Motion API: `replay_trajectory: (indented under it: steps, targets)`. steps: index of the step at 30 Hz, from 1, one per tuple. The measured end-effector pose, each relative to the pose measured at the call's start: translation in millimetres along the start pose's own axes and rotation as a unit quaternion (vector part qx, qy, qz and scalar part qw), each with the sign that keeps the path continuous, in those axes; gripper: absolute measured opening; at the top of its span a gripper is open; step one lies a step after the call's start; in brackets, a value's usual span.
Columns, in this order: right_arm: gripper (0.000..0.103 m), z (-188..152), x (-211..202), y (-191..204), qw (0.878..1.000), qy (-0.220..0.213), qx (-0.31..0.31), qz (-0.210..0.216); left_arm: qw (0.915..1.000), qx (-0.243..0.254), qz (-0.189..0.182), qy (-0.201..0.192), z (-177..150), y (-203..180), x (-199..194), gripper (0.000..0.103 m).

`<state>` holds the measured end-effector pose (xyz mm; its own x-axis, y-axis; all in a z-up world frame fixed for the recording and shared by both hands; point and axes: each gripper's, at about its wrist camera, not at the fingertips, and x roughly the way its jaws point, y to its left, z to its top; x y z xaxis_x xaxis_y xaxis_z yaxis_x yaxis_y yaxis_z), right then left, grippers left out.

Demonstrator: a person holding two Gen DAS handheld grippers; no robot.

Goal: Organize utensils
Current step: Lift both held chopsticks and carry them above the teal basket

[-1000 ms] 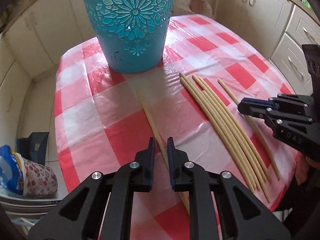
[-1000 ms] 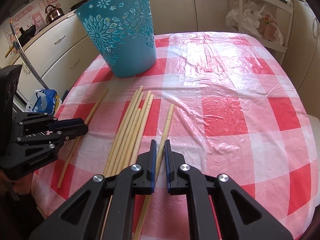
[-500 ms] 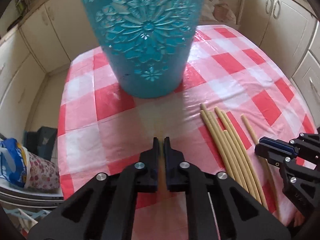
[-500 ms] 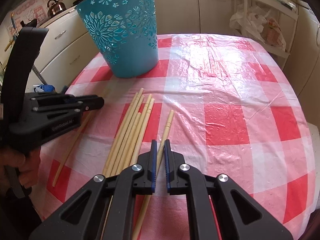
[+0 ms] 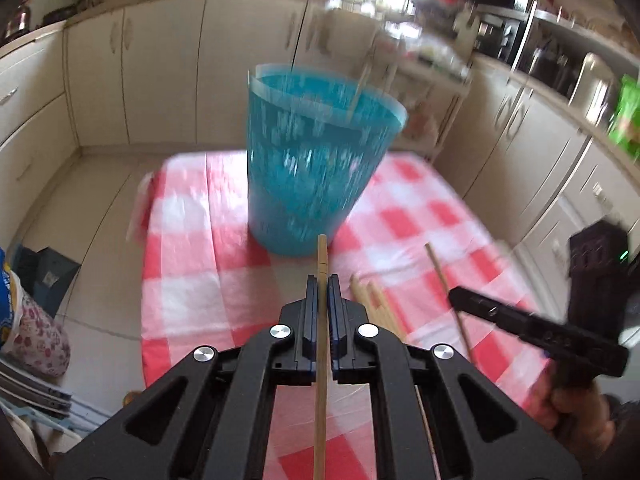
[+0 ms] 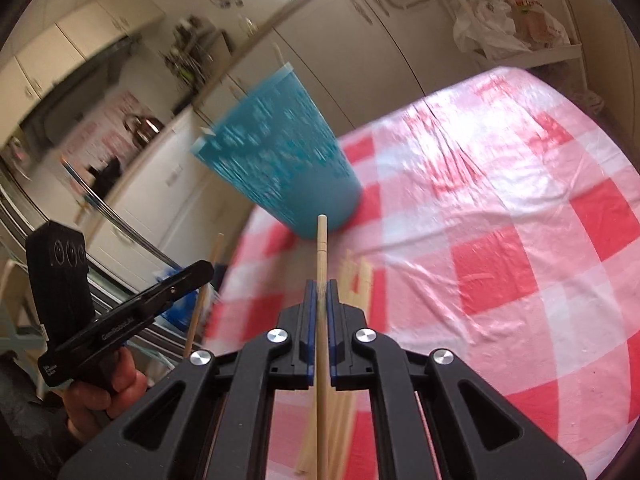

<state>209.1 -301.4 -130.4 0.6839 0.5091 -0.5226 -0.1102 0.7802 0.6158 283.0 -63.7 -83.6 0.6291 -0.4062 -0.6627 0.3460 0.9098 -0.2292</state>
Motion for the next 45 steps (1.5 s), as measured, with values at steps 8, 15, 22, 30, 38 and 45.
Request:
replay_trajectory:
  steps: [8, 15, 22, 30, 38, 45]
  targets:
    - [0.006, 28.5, -29.9, 35.3, 0.995, -0.09, -0.011, 0.05, 0.9938, -0.02, -0.032, -0.105, 54.7, -0.8, -51.3, 0.004]
    - [0.006, 59.9, -38.5, 64.0, 0.988, -0.134, -0.023, 0.077, 0.9881, -0.024, -0.046, -0.145, 95.7, -10.3, -61.7, 0.005]
    - [0.006, 99.4, -46.6, 75.2, 0.979, -0.184, -0.031, 0.085, 0.9811, -0.022, -0.06, -0.183, 127.1, -19.4, -67.7, 0.004]
    - [0.006, 134.4, -39.5, 83.1, 0.97, -0.224, -0.039, 0.087, 0.9768, -0.034, -0.058, -0.203, 147.3, -17.4, -48.5, 0.004]
    - [0.006, 173.2, -6.7, 90.8, 0.966, -0.24, -0.053, 0.079, 0.9691, -0.055, -0.045, -0.236, 181.6, -5.1, -25.0, 0.005]
    - [0.006, 193.2, 25.1, 84.9, 0.966, -0.244, -0.058, 0.062, 0.9615, -0.066, -0.029, -0.265, 207.1, 0.6, 0.9, 0.005]
